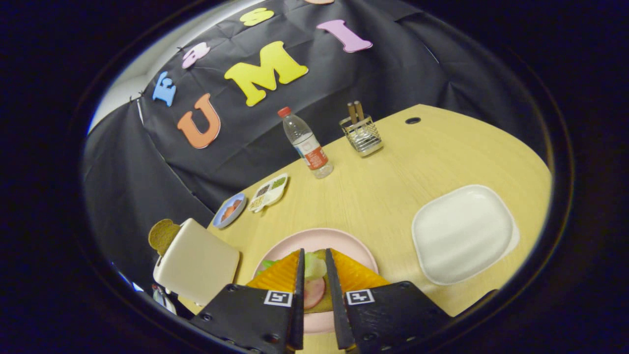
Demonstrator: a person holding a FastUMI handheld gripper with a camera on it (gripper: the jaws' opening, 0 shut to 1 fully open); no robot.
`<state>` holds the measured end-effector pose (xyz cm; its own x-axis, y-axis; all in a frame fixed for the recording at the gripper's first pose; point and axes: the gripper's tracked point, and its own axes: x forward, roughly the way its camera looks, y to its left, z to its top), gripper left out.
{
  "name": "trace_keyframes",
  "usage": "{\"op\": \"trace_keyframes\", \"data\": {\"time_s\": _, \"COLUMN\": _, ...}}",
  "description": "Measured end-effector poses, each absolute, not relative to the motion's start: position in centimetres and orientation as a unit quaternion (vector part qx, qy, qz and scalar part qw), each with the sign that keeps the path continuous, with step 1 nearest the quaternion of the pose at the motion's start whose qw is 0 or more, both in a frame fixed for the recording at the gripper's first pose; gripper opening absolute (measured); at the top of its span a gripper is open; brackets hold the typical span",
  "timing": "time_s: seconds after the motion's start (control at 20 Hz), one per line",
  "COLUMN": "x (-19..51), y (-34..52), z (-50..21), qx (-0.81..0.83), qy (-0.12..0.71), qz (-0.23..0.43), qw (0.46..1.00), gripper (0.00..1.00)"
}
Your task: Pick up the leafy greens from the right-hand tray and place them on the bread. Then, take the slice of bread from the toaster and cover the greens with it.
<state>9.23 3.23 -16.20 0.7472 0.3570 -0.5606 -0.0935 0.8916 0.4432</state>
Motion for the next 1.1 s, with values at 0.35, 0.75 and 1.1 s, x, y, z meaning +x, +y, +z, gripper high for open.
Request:
{"op": "trace_keyframes", "data": {"time_s": 0.35, "x": 8.1, "y": 4.4, "z": -10.2, "qx": 0.146, "qy": 0.267, "qz": 0.107, "qw": 0.946, "gripper": 0.61}}
{"op": "trace_keyframes", "data": {"time_s": 0.75, "x": 4.4, "y": 17.0, "z": -0.7, "qx": 0.099, "qy": 0.154, "qz": 0.168, "qw": 0.969, "gripper": 0.93}}
{"op": "trace_keyframes", "data": {"time_s": 1.1, "x": 2.8, "y": 26.4, "z": -0.4, "qx": 0.105, "qy": 0.144, "qz": 0.197, "qw": 0.964, "gripper": 0.92}}
